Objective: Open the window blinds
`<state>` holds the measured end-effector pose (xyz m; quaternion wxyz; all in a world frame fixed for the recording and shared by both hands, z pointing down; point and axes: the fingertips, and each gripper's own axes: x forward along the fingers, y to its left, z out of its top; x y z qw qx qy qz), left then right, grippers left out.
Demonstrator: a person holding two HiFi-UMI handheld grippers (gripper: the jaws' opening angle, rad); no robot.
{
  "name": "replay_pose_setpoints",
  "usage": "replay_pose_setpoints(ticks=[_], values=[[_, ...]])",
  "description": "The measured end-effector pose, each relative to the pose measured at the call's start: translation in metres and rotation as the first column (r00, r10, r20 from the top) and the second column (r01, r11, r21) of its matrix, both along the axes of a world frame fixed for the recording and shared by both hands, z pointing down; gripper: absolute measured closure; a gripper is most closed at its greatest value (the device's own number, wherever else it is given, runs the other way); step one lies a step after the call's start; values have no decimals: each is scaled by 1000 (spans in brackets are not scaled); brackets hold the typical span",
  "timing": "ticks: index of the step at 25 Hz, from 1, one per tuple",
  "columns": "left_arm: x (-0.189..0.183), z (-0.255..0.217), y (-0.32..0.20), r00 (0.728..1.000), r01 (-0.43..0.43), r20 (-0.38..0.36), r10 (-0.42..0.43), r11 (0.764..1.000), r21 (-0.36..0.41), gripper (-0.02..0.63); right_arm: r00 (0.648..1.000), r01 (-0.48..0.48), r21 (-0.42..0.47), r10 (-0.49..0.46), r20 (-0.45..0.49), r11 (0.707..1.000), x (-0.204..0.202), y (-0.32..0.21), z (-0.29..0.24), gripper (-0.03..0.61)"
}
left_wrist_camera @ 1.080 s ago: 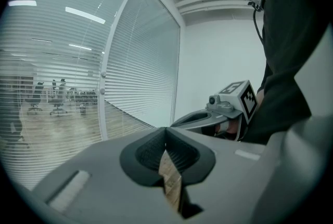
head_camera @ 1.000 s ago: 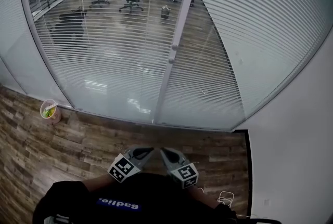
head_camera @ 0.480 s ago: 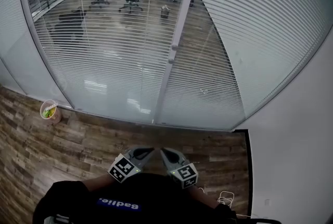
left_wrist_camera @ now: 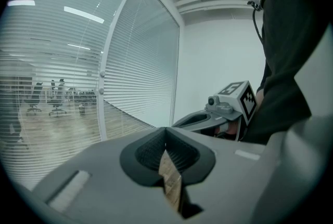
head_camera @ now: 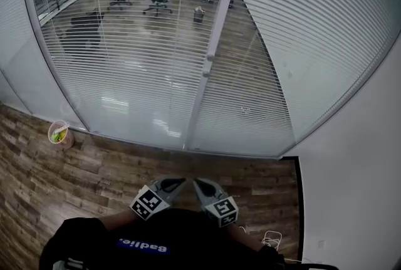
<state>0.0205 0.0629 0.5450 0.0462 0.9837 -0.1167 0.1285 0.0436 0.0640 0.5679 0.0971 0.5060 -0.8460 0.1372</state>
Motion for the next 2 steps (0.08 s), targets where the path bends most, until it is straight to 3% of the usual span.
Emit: replay_pose_setpoints(ticks=[2], values=[[0,0,0,1000,1,-1,-1,1000,-2,614,1000,2,-1,-2,-2,1000,0,0,1,577]])
